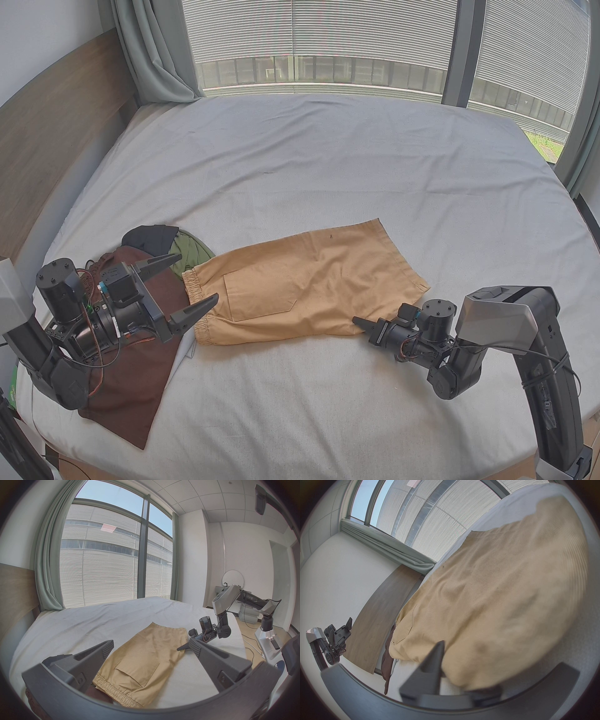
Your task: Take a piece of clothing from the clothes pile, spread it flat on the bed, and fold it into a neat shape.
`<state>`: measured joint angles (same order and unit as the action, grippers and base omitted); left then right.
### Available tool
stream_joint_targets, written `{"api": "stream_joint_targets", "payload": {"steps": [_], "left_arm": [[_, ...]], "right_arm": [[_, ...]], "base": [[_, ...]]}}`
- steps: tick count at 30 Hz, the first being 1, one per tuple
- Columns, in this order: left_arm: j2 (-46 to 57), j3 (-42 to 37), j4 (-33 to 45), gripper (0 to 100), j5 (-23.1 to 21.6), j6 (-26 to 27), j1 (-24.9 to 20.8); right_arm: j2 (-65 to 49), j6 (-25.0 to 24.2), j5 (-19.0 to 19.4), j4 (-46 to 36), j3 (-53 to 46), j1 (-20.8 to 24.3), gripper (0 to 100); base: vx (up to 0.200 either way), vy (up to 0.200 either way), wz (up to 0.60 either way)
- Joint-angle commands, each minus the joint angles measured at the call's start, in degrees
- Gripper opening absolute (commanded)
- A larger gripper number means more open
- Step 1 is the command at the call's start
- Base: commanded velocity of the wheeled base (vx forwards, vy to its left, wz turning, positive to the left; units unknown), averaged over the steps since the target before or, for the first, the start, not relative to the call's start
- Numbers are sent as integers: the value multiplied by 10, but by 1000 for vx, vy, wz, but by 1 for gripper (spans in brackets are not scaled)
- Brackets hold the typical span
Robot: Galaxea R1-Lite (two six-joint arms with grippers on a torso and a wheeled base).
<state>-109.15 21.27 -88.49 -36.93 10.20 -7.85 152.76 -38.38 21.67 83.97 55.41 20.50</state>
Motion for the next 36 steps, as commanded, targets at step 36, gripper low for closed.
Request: {"api": "stream_joint_targets", "payload": {"steps": [36], "left_arm": [[-1,-4,0,100,1,2,-1]], "right_arm": [[4,4,0,5,-24,3,0]], "base": [[0,0,0]]}}
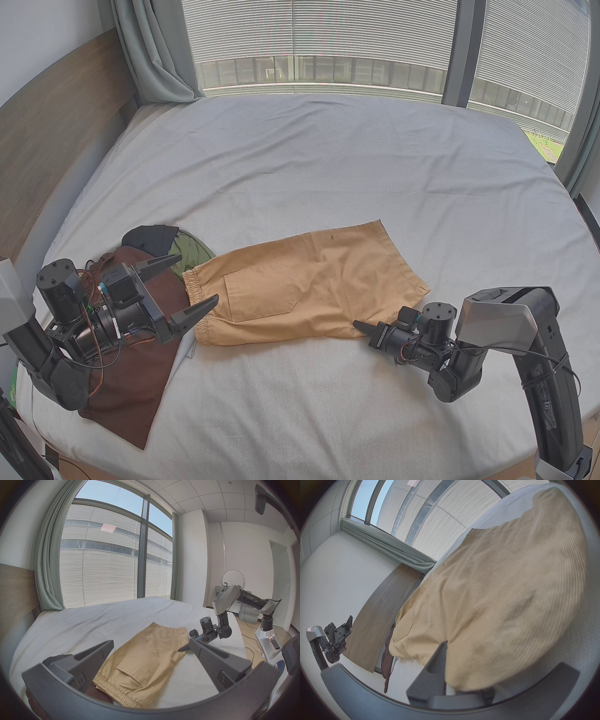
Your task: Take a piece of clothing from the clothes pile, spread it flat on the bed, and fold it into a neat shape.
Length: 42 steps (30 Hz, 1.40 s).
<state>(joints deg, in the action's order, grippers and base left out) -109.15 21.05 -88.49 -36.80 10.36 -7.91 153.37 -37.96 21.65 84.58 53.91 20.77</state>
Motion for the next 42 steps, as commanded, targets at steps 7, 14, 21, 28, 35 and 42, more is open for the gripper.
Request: {"api": "stream_joint_targets", "payload": {"steps": [7,14,21,28,35,42], "left_arm": [[-1,-3,0,100,1,0,-1],[0,-29,0,100,-2,7,-8],[-2,-25,0,100,-7,14,-16],[-3,-28,0,100,-21,19,-20],[0,-33,0,100,-40,22,-17],[-4,-38,0,100,-39,11,-15]], "right_arm": [[-36,1,0,2,-74,1,0],[-59,1,-1,26,-135,1,0],[-93,2,-30,38,-211,12,0],[-136,14,-38,37,-280,25,0],[-156,53,-83,38,-340,28,0],[-179,73,-99,38,-393,33,0]], "base": [[0,0,0],[0,0,0],[0,0,0],[0,0,0],[0,0,0],[0,0,0]]}}
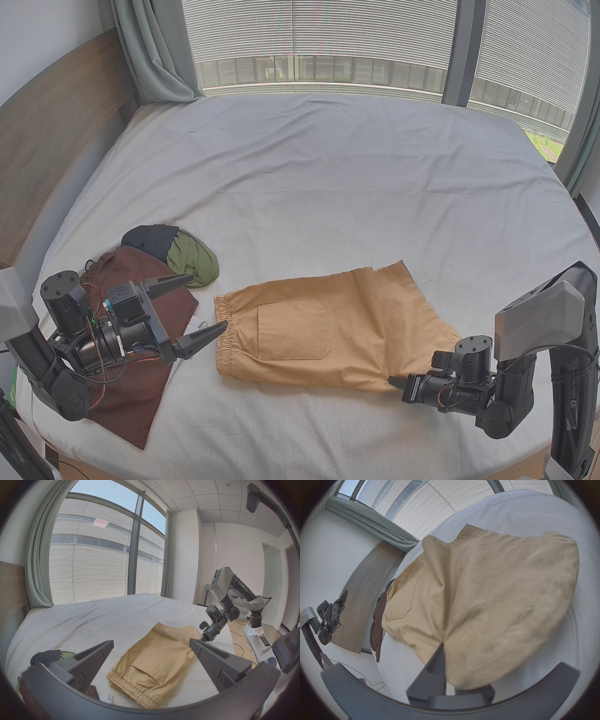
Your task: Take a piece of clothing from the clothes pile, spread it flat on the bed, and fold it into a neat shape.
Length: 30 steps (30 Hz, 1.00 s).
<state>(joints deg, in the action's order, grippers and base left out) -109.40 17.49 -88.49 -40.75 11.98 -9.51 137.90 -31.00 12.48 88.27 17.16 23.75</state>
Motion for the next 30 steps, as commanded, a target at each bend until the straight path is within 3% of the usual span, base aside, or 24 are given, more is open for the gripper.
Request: {"api": "stream_joint_targets", "payload": {"steps": [1,13,28,29,30], "left_arm": [[-2,-5,0,100,1,-7,0],[-8,10,-1,100,0,-6,1],[-6,2,-1,100,-2,-10,5],[-6,3,0,100,-2,-12,5],[-6,3,0,100,-2,-12,5]], "right_arm": [[-27,3,-15,1,-38,4,0],[-45,4,-19,1,-108,22,0],[-38,8,-31,1,-112,26,0],[-37,8,-31,1,-112,26,100],[-37,8,-31,1,-112,26,100]], "base": [[0,0,0],[0,0,0],[0,0,0],[0,0,0],[0,0,0]]}}
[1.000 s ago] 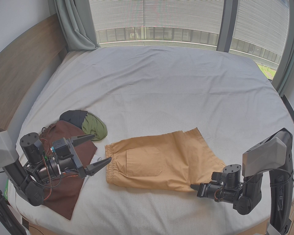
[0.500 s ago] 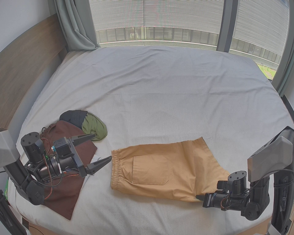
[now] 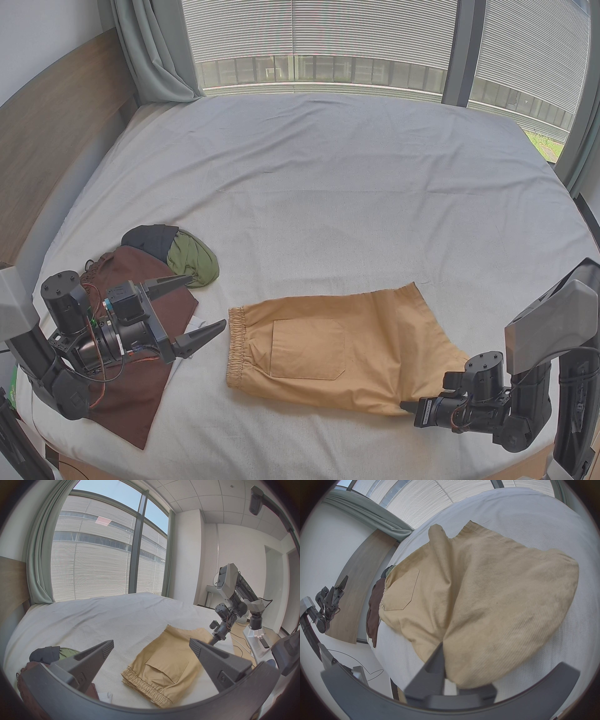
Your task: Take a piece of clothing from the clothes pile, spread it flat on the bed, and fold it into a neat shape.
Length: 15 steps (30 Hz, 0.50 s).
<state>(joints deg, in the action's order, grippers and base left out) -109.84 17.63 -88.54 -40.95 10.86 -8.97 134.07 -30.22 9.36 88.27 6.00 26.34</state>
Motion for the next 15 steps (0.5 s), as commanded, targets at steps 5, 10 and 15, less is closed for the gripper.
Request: {"api": "stream_joint_targets", "payload": {"steps": [5,10,15], "left_arm": [[10,-4,0,100,1,-23,-1],[12,5,-1,100,0,-23,0],[11,15,-1,100,0,-31,-4]], "right_arm": [[1,1,0,1,-2,4,100],[-7,18,7,1,-34,6,100],[-43,53,45,-2,-60,25,100]], "base": [[0,0,0],[0,0,0],[0,0,0]]}}
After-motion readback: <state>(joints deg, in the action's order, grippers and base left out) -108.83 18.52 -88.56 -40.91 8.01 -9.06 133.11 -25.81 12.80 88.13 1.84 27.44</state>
